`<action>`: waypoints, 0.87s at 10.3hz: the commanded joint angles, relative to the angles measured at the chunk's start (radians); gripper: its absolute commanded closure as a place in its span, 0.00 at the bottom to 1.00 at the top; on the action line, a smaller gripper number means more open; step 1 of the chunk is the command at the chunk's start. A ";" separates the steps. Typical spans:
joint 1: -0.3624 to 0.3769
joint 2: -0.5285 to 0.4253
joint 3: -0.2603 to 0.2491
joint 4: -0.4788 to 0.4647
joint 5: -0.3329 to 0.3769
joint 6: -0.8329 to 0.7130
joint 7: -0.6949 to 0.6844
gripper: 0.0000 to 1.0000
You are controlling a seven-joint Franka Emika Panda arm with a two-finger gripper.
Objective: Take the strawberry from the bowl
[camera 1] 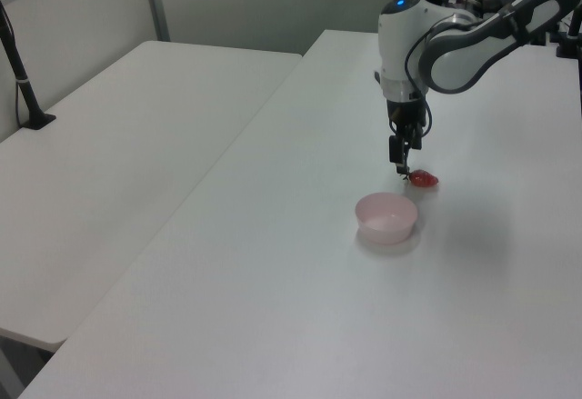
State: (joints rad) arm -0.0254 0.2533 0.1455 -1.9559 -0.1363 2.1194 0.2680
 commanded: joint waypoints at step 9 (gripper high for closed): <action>-0.028 -0.330 -0.127 0.316 0.075 -0.506 0.017 0.00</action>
State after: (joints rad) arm -0.0735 -0.0437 0.0639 -1.6380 -0.0744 1.6324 0.3013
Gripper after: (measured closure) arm 0.000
